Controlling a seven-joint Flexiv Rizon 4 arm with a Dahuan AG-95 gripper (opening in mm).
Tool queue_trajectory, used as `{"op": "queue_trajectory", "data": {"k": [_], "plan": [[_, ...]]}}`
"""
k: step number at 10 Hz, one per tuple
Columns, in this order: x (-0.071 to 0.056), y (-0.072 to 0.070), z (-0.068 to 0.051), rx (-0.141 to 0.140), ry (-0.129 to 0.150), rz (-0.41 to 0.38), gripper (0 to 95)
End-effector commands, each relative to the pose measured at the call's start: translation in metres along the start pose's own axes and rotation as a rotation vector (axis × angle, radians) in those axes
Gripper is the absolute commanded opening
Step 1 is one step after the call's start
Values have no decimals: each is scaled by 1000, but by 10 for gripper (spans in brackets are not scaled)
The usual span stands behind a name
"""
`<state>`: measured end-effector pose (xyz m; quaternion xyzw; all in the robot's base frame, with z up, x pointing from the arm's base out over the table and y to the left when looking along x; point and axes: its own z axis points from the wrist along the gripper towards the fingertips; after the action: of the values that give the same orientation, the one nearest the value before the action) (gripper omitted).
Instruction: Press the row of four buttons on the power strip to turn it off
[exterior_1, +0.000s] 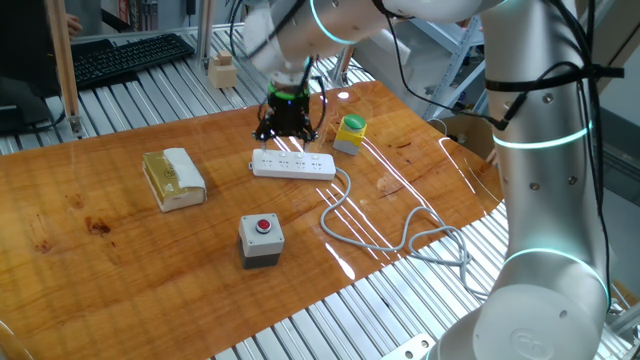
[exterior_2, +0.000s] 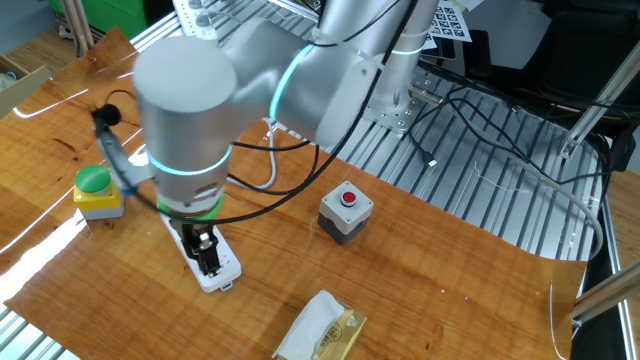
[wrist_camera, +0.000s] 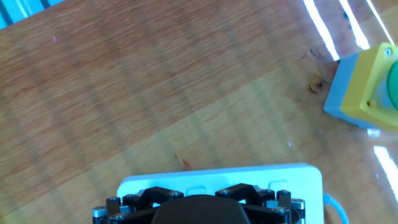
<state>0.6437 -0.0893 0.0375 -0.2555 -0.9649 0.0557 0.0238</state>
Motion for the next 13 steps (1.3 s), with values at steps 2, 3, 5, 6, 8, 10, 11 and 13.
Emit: {"op": "queue_trajectory", "data": {"k": [2,3,5,6,8,10,11,13], "plan": [[5,-1,-20,-79,157,462,950],[7,-1,-21,-91,180,665,950],[12,3,-20,-80,176,848,950],[15,8,-22,-83,179,977,950],[25,13,-20,-97,151,1092,950],[36,15,-15,-104,131,1183,950],[38,16,-14,-109,149,1250,950],[40,16,-13,-118,169,1326,950]]}}
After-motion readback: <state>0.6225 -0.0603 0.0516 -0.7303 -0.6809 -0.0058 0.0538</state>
